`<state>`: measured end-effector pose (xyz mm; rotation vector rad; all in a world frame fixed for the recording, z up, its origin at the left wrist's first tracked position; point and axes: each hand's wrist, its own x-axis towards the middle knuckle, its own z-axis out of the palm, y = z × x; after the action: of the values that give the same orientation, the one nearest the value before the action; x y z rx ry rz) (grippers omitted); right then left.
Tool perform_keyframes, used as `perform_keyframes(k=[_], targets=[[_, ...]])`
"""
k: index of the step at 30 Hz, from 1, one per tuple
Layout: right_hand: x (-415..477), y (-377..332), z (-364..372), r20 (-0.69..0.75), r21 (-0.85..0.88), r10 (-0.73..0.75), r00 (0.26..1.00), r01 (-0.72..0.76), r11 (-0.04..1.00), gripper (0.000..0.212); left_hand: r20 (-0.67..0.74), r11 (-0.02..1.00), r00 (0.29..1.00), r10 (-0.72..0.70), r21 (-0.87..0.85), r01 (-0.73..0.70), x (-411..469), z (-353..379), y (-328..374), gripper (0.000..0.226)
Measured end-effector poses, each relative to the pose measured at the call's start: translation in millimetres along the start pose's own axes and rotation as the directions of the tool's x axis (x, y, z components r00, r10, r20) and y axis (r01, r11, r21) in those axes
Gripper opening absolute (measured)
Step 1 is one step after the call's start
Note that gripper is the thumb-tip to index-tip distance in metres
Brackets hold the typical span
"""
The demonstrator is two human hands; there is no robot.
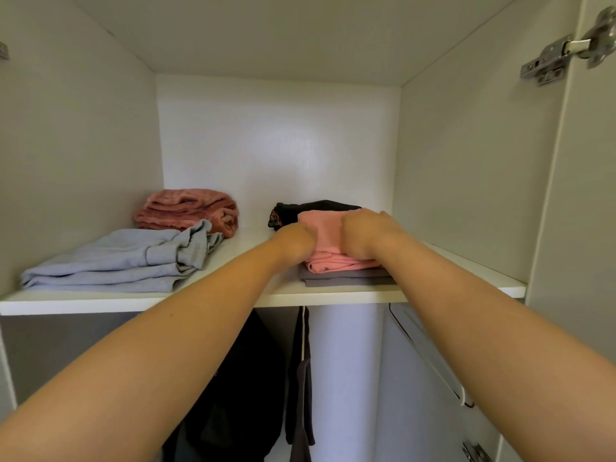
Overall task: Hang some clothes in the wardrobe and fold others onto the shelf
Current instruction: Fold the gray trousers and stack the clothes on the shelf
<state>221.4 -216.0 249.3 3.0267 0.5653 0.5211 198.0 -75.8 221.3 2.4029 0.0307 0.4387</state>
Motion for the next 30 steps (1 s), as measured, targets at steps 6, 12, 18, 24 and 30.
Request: perform_keyframes(k=[6, 12, 18, 24, 30], targets=[[0, -42, -7, -0.137, 0.241, -0.080, 0.987, 0.111, 0.964, 0.017, -0.067, 0.971, 0.998, 0.015, 0.240, 0.002, -11, -43, -31, 0.036], [-51, -87, 24, -0.421, 0.529, -0.192, 0.886, 0.412, 0.742, 0.025, -0.382, 0.959, 0.888, 0.256, 0.216, -0.183, -93, -73, -74, 0.025], [-132, -107, 119, -0.342, 0.669, -0.179, 0.923, 0.373, 0.643, 0.014, -0.369, 0.992, 0.922, 0.116, -0.001, -0.125, -184, -9, -150, 0.016], [-140, -104, 228, -0.027, 0.802, 0.093, 0.995, -0.034, 0.596, 0.011, -0.119, 0.987, 0.980, -0.157, -0.059, 0.151, -198, 68, -221, 0.011], [-118, -84, 266, 0.145, 0.770, 0.263, 0.954, -0.275, 0.575, 0.022, -0.122, 0.968, 0.961, -0.248, 0.013, 0.252, -185, 89, -248, 0.012]])
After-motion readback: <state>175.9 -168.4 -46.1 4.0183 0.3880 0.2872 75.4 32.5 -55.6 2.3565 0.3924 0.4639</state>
